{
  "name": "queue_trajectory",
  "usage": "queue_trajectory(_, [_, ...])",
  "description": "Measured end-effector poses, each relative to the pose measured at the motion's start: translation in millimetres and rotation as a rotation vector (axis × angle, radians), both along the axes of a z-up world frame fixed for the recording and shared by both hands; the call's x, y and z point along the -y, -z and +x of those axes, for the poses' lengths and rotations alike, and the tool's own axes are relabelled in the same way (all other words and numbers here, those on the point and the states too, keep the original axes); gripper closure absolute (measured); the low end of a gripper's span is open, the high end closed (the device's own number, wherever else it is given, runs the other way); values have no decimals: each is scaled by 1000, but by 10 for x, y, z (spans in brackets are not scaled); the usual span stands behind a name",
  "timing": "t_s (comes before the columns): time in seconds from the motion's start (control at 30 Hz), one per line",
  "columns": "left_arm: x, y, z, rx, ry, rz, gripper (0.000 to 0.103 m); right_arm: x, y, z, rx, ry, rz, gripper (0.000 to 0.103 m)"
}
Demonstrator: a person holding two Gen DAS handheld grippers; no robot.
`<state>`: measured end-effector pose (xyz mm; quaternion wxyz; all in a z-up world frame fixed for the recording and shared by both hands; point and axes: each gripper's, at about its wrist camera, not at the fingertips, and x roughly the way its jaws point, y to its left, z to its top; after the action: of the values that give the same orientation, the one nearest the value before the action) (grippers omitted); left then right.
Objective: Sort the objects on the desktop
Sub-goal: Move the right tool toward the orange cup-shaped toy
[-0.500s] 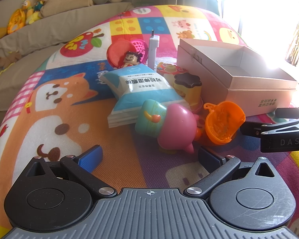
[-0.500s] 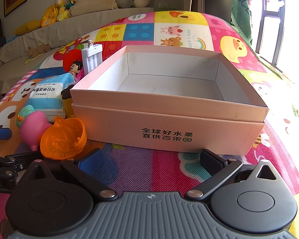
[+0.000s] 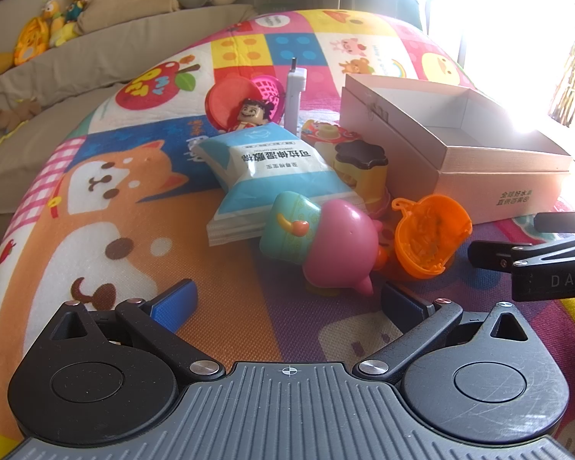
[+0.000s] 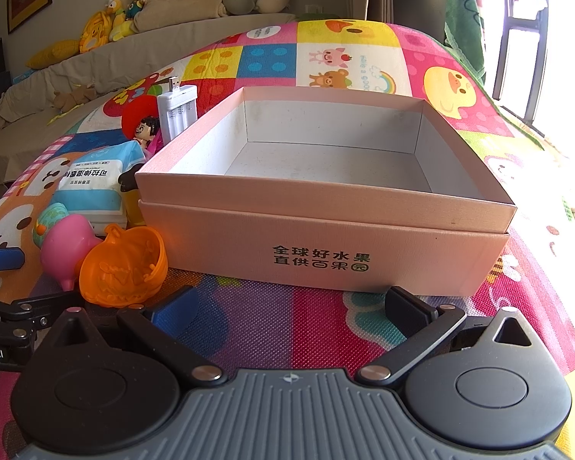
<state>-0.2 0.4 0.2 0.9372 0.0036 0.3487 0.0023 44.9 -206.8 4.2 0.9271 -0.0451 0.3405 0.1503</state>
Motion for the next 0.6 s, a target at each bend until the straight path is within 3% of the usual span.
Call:
queue_trajectory(0.33, [12,-1,7,-7,0,4,0,62,-38,-378,-50,-9,-29,0])
queue_trajectory(0.6, [-5,-18,-1,-33,29,9,0,86,-46,-416,-62,-5,-25,0])
